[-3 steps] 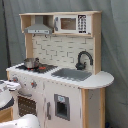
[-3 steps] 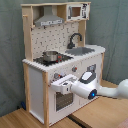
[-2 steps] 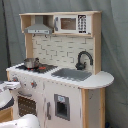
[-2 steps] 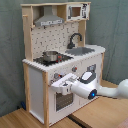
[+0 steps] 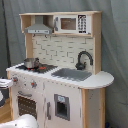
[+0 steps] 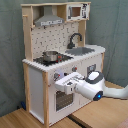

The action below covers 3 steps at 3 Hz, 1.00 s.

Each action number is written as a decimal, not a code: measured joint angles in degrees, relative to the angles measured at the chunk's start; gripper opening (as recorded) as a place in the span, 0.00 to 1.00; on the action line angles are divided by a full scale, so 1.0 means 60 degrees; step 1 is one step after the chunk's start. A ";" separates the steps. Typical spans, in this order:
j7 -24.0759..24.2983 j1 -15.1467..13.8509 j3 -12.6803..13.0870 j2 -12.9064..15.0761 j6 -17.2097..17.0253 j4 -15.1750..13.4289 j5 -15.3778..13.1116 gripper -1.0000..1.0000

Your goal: Play with the kitchen

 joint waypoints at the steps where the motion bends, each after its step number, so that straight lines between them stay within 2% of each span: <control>1: 0.0004 0.0723 -0.0249 0.0219 -0.0333 -0.0466 0.0106 1.00; 2: -0.0011 0.1189 -0.0251 0.0796 -0.0921 -0.0647 0.0185 1.00; 3: -0.0179 0.1590 -0.0231 0.1151 -0.1783 -0.0651 0.0186 1.00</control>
